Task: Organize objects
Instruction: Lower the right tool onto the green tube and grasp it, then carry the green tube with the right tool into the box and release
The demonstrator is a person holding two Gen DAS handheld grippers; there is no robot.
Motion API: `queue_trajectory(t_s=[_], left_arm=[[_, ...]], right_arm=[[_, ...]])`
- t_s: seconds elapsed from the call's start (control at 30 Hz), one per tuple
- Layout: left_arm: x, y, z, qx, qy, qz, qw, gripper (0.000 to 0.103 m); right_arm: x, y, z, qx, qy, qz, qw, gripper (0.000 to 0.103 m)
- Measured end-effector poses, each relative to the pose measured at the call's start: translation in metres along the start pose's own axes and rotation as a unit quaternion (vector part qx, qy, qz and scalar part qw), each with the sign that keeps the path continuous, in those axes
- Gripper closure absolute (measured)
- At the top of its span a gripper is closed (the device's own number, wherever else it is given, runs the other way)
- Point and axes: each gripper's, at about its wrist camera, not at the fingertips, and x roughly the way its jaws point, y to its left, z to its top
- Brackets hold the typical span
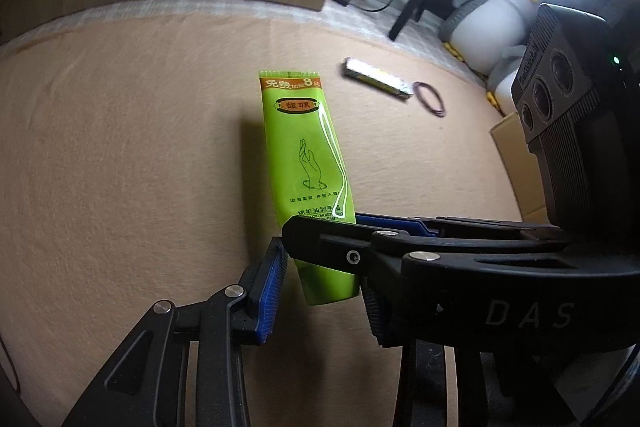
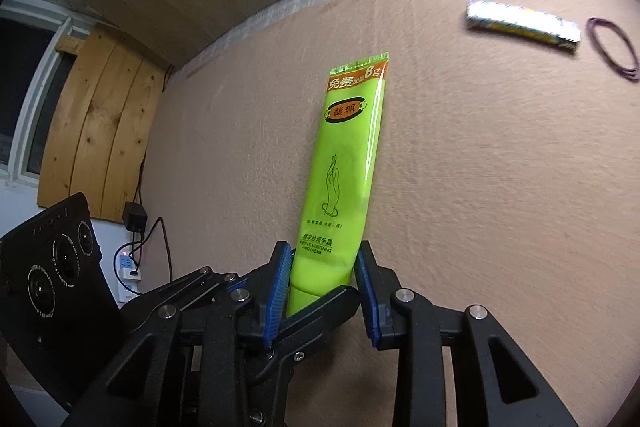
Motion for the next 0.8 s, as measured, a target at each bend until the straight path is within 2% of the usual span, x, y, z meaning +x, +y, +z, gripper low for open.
queue_trajectory(t_s=[0.23, 0.47, 0.8], left_arm=[[-0.007, -0.054, 0.007, 0.033, -0.016, -0.009, 0.9993, 0.064], [0.001, -0.124, 0.011, 0.073, -0.016, -0.032, 0.9967, 0.064], [0.036, -0.244, 0.002, 0.130, -0.003, -0.081, 0.9882, 0.064]], right_arm=[[-0.046, -0.017, -0.008, 0.010, -0.038, 0.001, 0.999, 0.073], [-0.101, -0.062, -0.032, 0.032, -0.078, -0.014, 0.996, 0.073], [-0.183, -0.135, -0.062, 0.076, -0.126, -0.041, 0.988, 0.073]])
